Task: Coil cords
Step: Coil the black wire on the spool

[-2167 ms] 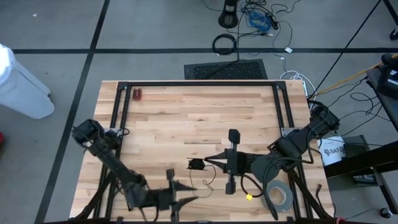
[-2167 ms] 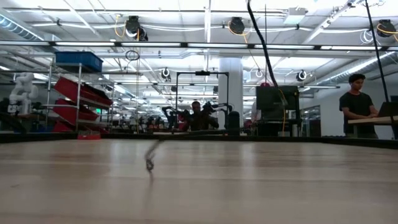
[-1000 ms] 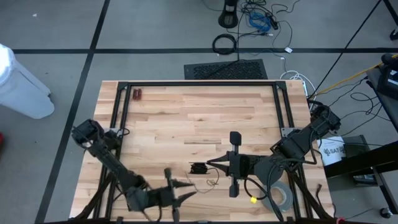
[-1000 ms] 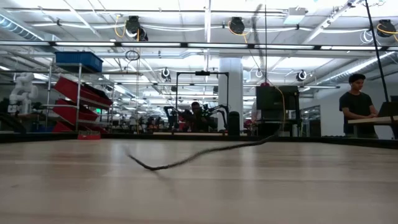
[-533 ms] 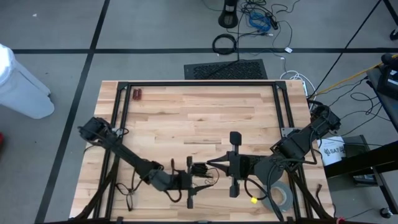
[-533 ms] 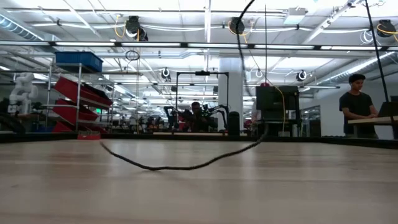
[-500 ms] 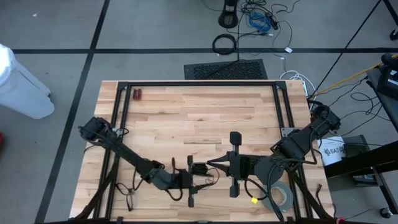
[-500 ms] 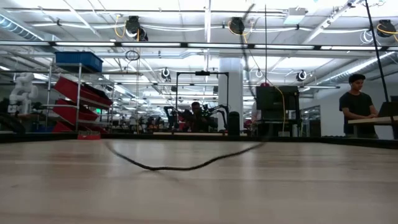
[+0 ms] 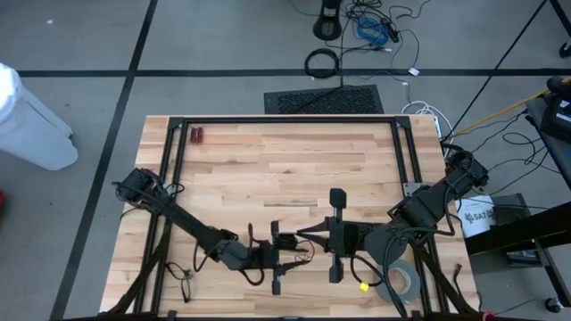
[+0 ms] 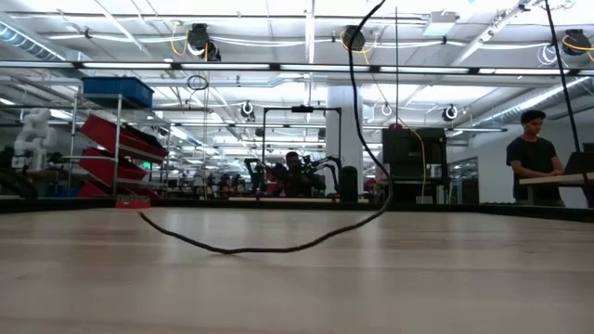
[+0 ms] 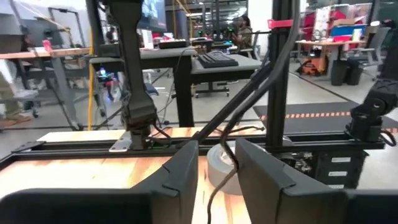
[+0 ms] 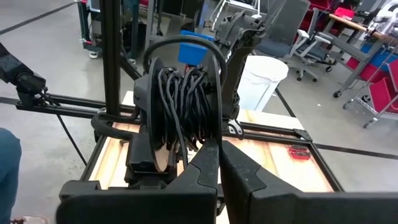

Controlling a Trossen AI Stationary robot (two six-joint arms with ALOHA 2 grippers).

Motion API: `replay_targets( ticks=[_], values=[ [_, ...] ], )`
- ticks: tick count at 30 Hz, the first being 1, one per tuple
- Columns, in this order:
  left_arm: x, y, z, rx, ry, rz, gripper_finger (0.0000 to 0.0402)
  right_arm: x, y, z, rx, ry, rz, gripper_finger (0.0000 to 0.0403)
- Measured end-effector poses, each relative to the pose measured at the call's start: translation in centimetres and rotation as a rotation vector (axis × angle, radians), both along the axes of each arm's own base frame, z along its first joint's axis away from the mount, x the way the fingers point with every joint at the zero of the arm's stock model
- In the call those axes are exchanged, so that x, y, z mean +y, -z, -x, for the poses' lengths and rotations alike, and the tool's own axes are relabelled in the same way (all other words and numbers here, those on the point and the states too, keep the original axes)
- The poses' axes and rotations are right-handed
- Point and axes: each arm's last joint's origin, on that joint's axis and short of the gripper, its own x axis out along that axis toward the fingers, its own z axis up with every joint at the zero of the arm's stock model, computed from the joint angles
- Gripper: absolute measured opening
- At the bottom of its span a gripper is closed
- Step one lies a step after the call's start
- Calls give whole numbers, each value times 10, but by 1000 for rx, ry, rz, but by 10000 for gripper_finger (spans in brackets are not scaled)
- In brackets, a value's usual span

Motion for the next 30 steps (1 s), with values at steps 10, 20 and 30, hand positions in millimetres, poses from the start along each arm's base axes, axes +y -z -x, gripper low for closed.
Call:
replay_targets(
  ticks=[10,20,30],
  values=[
    [3,13,2,125,-162,-106,12,1,0,1,-6,2,-26,0],
    [-5,3,40,323,-232,-154,4,11,7,11,59,-7,-61,0],
    [2,-14,97,526,-266,-90,4,23,19,30,131,62,-125,0]
  ],
)
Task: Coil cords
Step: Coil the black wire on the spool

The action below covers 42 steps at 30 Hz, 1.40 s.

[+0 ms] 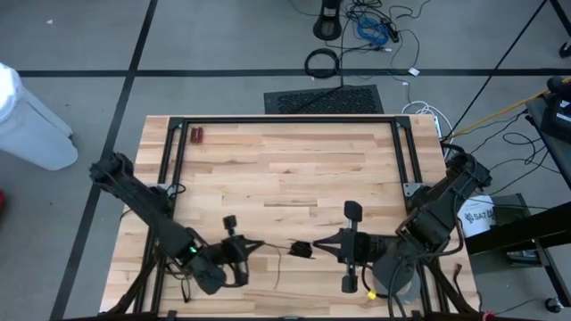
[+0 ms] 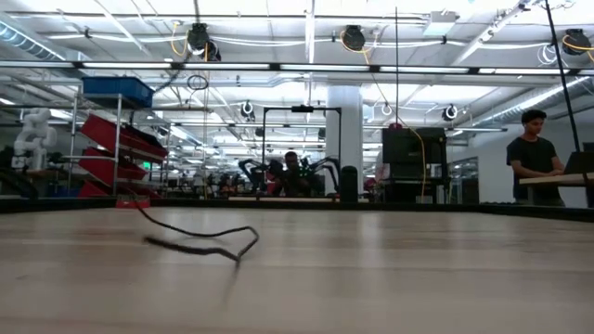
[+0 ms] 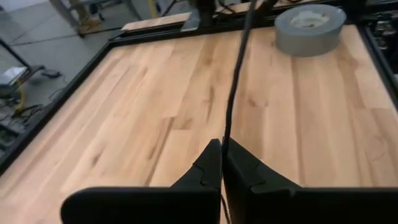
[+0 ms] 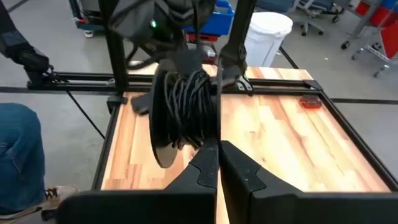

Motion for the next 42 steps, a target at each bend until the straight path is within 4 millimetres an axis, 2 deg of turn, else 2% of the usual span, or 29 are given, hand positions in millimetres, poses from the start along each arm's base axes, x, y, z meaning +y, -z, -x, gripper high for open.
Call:
replay_targets(
  ticks=[3,8,15,20,26,31,37,42],
  values=[
    [6,-8,14,17,-20,-4,5,2,0,2,-1,-4,5,0],
    [14,-25,27,-7,-34,44,5,0,4,4,49,-21,80,0],
    [15,-30,30,-7,-5,96,5,0,9,2,75,-24,111,0],
    [14,-30,30,13,33,53,5,1,15,-5,93,-23,77,0],
    [11,-42,30,21,108,13,5,13,38,-23,147,-4,96,0],
    [9,-48,29,24,134,64,5,16,58,-40,201,14,89,0],
    [7,-50,29,26,130,164,5,18,86,-61,269,38,113,0],
    [10,-48,30,52,117,155,5,19,102,-73,312,38,122,0]
  ],
)
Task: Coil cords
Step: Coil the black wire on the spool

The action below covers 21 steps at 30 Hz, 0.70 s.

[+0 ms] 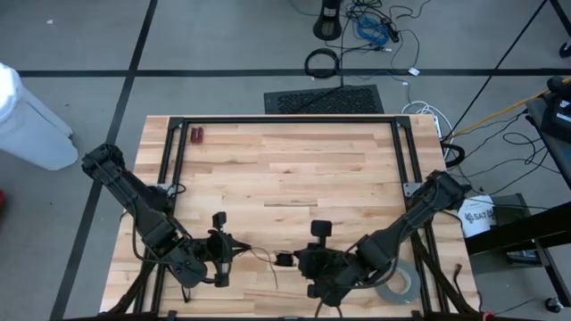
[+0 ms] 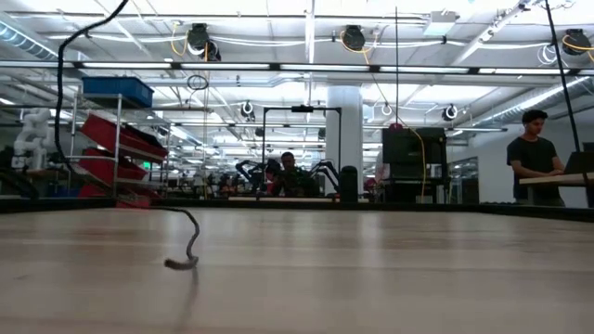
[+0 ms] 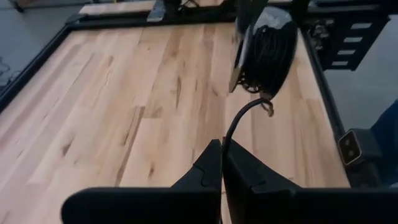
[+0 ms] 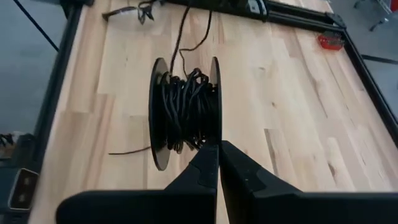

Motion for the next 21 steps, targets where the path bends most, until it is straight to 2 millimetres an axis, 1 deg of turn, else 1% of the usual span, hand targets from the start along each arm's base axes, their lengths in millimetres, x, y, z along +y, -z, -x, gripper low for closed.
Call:
replay_targets(
  ticks=[5,9,13,21],
  values=[
    [12,-4,6,49,-35,61,5,2,6,-3,22,-12,-6,0],
    [16,-5,6,68,-49,118,5,2,6,-5,9,-5,-15,0],
    [17,-6,3,56,-53,153,5,-5,5,-10,-11,32,-36,0],
    [21,-8,-1,36,-96,214,5,-18,17,-26,-16,113,12,0]
  ],
)
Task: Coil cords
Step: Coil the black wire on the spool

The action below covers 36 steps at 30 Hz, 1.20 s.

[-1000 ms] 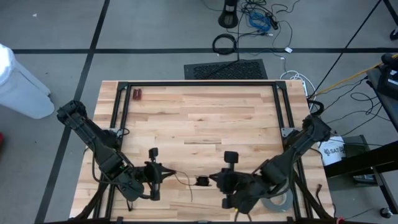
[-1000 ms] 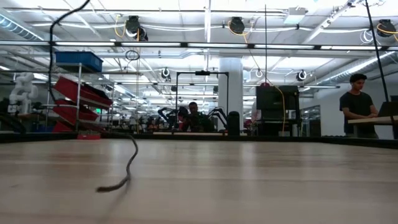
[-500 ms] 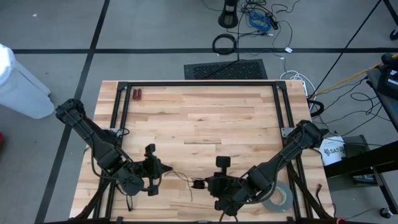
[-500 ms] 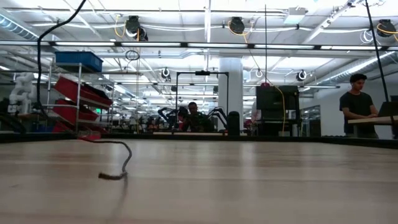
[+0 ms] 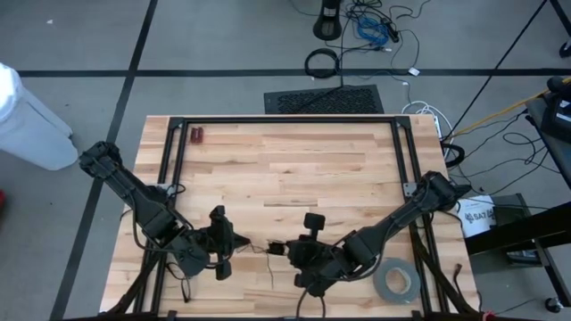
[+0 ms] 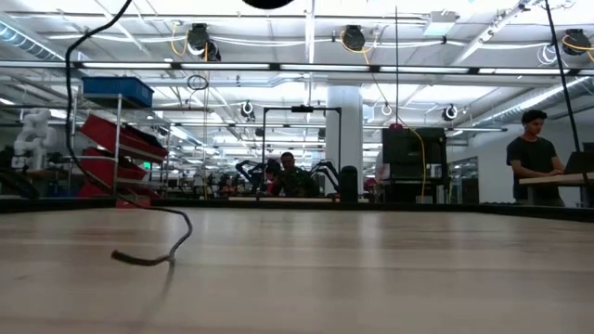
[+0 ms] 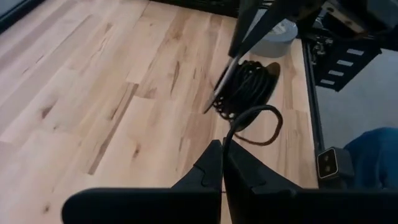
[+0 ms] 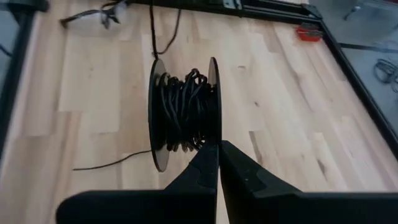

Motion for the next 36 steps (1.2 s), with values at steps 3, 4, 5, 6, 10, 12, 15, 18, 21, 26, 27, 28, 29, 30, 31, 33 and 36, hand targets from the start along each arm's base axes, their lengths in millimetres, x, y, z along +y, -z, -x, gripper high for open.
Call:
replay_targets(
  ticks=[3,4,5,6,10,12,15,18,21,26,27,28,29,30,31,33,36],
  values=[
    [3,1,-1,6,-28,24,5,-4,4,-4,7,22,20,0],
    [4,1,-2,7,-43,37,5,-6,6,-6,6,30,23,0],
    [6,0,-2,5,-58,53,5,-7,7,-7,10,36,31,0],
    [7,0,-3,6,-71,70,5,-10,9,-9,15,44,38,0],
    [15,0,-1,35,-133,135,5,-16,17,-17,34,65,47,0],
    [19,1,1,69,-163,150,5,-18,21,-20,44,70,52,0],
    [26,0,4,81,-210,172,5,-19,23,-22,50,71,59,0],
    [29,-1,3,72,-232,186,5,-22,23,-23,49,80,60,0],
    [28,-1,2,51,-275,232,5,-27,22,-25,38,105,79,0],
    [20,0,-4,-21,-298,240,5,-31,22,-26,25,132,109,0],
    [19,0,-6,-35,-307,232,5,-31,22,-27,24,134,119,0],
    [18,2,-7,-43,-312,221,5,-31,22,-27,25,131,124,0],
    [17,3,-10,-50,-315,216,5,-31,22,-27,27,129,127,0],
    [15,5,-12,-57,-313,201,5,-31,22,-26,28,128,129,0],
    [14,7,-15,-65,-315,192,5,-31,22,-26,28,128,129,0],
    [11,8,-20,-93,-309,184,5,-32,22,-27,28,129,132,0],
    [5,8,-28,-136,-279,182,5,-32,22,-26,27,135,142,0]
  ],
)
